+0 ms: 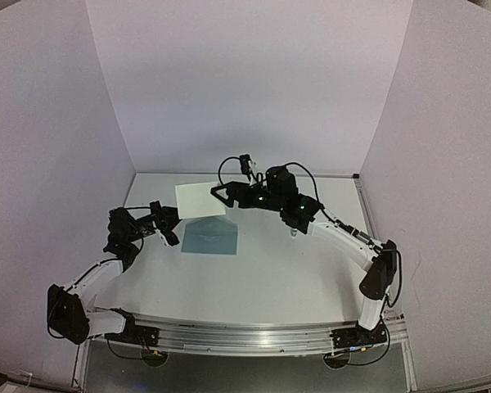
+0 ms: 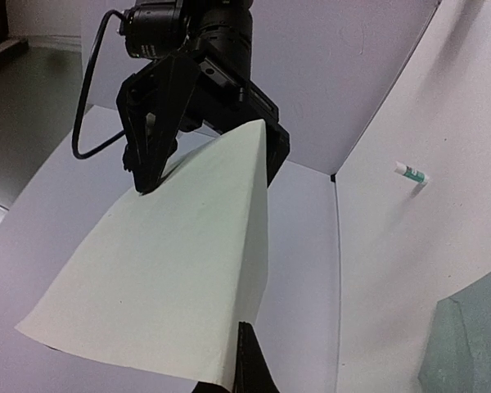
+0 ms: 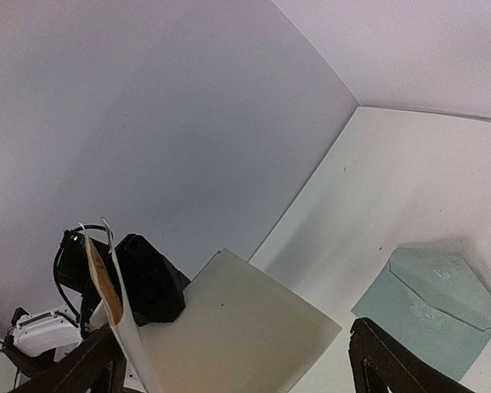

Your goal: Place the letter into the envelope and seal it

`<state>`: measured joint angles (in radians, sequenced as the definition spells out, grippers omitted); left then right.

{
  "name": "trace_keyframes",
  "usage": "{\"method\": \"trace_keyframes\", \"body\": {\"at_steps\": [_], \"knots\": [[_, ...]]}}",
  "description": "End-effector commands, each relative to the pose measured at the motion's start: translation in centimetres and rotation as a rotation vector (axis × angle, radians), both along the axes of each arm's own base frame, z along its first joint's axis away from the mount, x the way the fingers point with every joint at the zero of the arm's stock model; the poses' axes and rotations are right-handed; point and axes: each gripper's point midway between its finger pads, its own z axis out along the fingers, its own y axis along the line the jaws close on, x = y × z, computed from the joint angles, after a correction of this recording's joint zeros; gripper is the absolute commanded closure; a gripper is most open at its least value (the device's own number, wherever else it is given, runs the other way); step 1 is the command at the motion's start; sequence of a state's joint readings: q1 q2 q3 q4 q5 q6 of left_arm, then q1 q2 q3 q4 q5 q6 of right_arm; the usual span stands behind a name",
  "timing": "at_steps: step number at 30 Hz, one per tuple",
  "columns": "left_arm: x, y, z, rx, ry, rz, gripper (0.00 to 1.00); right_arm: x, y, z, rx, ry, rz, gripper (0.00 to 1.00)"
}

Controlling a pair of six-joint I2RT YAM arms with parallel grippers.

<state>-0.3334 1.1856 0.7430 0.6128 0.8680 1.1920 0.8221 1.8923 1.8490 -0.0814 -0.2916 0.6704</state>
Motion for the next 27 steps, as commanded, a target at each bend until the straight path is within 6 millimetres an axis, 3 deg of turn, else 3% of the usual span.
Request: {"method": "trace_keyframes", "body": {"at_steps": [1,9,12,21,27], "knots": [[-0.9,0.0,2.5,-0.037,-0.292,0.001,1.00,-0.6,0.3,-0.2,0.012,0.050,0.076,0.08],[-2.0,-0.2,2.4,-0.052,-0.381,-0.046,1.00,-1.2,1.2,-0.9,0.038,0.108,0.216,0.09],[-2.6,-0.4,1.8,-0.040,-0.390,-0.082,1.00,-1.7,2.1,-0.5,0.063,0.131,0.284,0.16],[-1.6,-0.4,1.5,-0.021,-0.384,-0.042,1.00,-2.9,3.1,-0.1,0.112,0.210,0.415,0.51],[-1.3,-0.3,1.0,-0.006,-0.365,-0.030,1.00,-2.7,2.4,0.7,0.137,0.210,0.418,0.92]]}}
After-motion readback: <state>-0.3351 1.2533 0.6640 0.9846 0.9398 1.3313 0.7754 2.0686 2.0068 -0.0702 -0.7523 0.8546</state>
